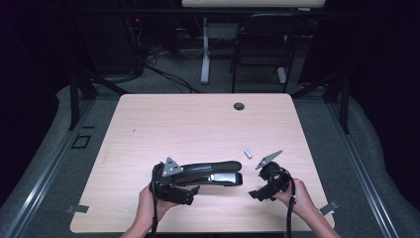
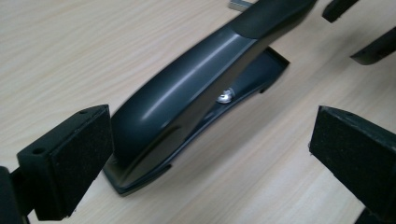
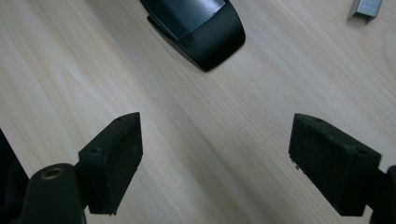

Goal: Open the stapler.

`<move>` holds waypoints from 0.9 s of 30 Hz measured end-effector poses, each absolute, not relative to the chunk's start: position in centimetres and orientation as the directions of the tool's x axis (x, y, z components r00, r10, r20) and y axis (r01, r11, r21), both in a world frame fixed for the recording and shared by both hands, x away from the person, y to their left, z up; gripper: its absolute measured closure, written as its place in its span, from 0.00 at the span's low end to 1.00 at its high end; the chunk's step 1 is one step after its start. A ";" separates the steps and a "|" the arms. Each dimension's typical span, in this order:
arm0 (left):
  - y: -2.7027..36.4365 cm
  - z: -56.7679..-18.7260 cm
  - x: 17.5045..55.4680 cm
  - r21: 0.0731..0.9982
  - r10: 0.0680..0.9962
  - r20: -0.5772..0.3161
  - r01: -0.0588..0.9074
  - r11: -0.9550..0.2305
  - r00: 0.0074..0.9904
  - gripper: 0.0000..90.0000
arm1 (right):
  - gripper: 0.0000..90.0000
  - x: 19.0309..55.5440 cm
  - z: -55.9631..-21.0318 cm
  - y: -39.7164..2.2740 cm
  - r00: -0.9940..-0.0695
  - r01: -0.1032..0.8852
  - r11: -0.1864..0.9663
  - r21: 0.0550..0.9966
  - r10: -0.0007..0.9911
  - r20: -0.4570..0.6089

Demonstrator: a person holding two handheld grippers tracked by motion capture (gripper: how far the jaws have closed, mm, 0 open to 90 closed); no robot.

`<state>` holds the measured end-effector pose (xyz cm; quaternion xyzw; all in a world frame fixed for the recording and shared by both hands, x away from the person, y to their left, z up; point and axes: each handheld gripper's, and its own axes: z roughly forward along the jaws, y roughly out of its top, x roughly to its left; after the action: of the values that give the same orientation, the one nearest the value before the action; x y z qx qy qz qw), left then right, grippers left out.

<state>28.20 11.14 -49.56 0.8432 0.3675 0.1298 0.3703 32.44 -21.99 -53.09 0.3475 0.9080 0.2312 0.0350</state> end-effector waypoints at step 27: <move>5.9 -52.7 27.9 0.762 0.637 -0.009 0.418 -0.495 0.771 0.75 | 0.91 32.1 -54.0 -17.5 -0.756 0.535 0.608 0.586 0.654 0.012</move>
<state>27.90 5.94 -52.71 0.8536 0.3088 0.1380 0.3963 32.12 -17.50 -53.98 0.3339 0.8908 0.2909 0.1020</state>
